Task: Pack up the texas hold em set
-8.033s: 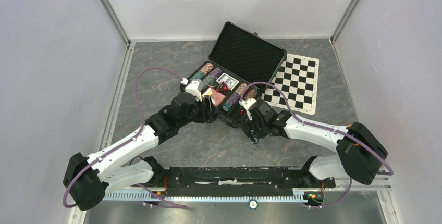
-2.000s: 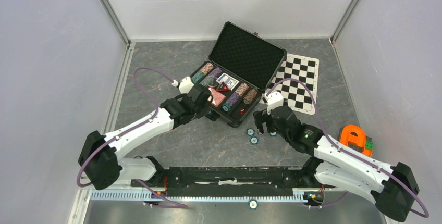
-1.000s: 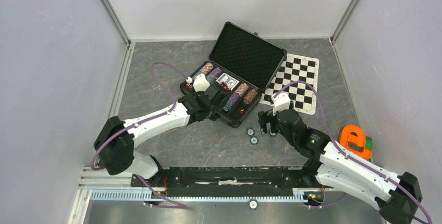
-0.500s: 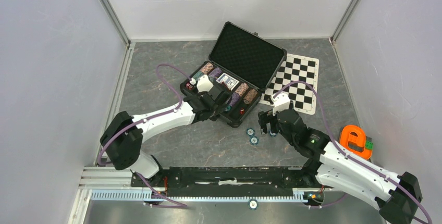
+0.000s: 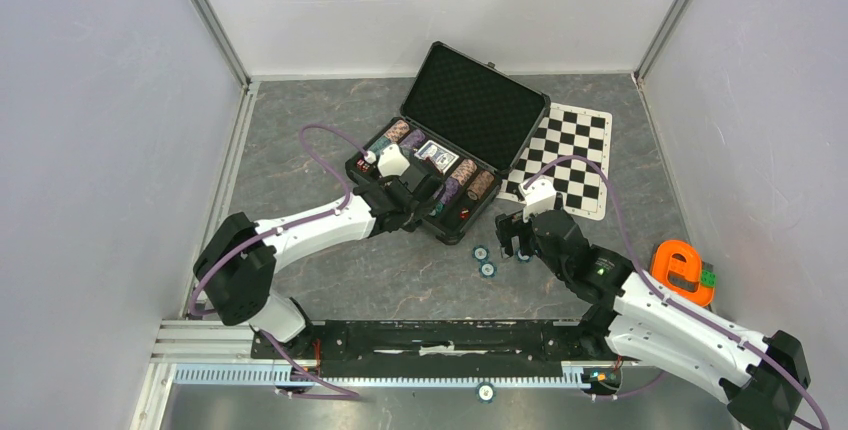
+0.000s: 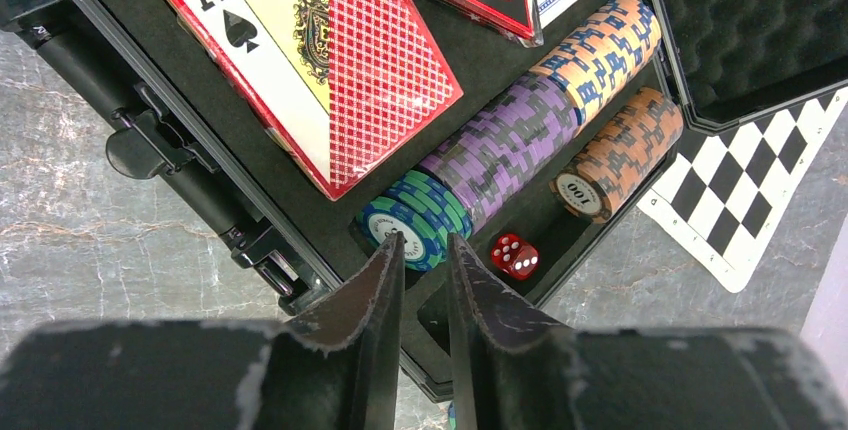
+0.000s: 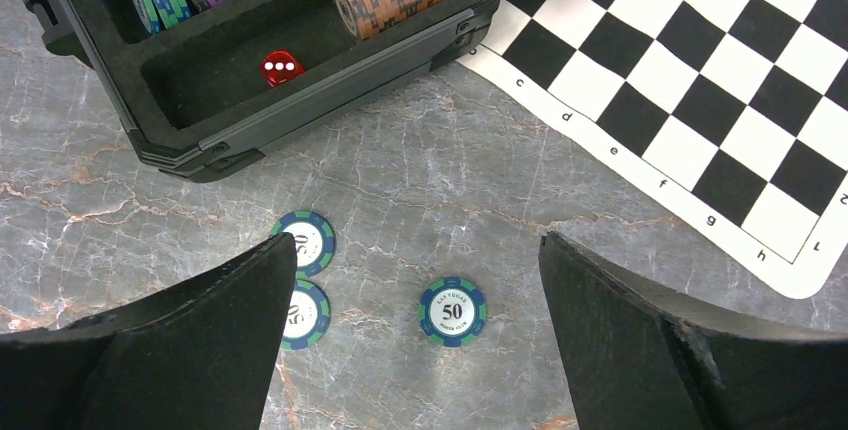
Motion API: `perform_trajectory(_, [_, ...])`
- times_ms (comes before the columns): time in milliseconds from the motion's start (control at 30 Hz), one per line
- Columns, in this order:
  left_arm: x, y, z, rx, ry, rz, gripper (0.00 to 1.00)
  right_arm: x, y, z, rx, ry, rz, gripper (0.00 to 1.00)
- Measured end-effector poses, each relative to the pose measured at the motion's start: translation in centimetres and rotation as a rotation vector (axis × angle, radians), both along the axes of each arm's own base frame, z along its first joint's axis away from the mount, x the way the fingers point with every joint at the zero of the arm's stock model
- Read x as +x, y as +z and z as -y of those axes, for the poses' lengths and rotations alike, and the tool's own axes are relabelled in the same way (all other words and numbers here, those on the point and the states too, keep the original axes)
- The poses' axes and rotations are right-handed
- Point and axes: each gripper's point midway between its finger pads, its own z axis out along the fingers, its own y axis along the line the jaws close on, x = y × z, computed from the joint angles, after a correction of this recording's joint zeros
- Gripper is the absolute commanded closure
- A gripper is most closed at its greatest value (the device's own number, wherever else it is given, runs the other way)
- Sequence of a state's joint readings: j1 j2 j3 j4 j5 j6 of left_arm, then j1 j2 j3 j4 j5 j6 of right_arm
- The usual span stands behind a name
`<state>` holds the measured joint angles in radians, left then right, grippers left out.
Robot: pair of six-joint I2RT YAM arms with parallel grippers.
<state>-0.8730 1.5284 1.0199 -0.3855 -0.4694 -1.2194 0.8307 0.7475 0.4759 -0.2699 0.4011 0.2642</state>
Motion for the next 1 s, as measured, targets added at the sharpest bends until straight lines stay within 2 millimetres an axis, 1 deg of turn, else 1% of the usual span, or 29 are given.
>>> perform_trajectory(167, [0.0, 0.2, 0.0, -0.004, 0.000, 0.003, 0.71, -0.1, -0.1, -0.1, 0.000, 0.005, -0.005, 0.04])
perform_trajectory(267, [-0.2, 0.5, -0.2, -0.011, 0.001, 0.009, 0.69, -0.2, -0.4, -0.3, -0.002, 0.020, -0.018, 0.04])
perform_trajectory(367, [-0.3, 0.9, -0.4, -0.021, 0.001, 0.018, 0.67, -0.5, -1.0, -0.8, -0.005, 0.046, -0.044, 0.04])
perform_trajectory(500, [-0.4, 1.4, -0.5, -0.033, 0.000, 0.028, 0.67, -1.1, -2.1, -1.6, -0.012, 0.095, -0.095, 0.08])
perform_trajectory(533, [-0.5, 1.5, -0.6, -0.037, 0.000, 0.031, 0.67, -1.3, -2.5, -1.9, -0.012, 0.113, -0.112, 0.08])
perform_trajectory(633, [-0.7, 2.1, -0.8, -0.044, -0.006, 0.044, 0.67, -2.0, -3.8, -2.6, -0.023, 0.159, -0.170, 0.14])
perform_trajectory(767, [-1.0, 3.6, -1.3, -0.019, -0.068, 0.091, 0.67, -3.2, -6.6, -3.1, -0.072, 0.203, -0.284, 0.21])
perform_trajectory(900, [-1.5, 5.4, -2.1, 0.015, -0.143, 0.151, 0.66, -4.3, -8.7, -3.1, -0.114, 0.224, -0.375, 0.21])
perform_trajectory(1000, [-2.4, 5.8, -3.1, 0.034, -0.191, 0.183, 0.65, -5.3, -9.8, -3.4, -0.165, 0.239, -0.436, 0.21])
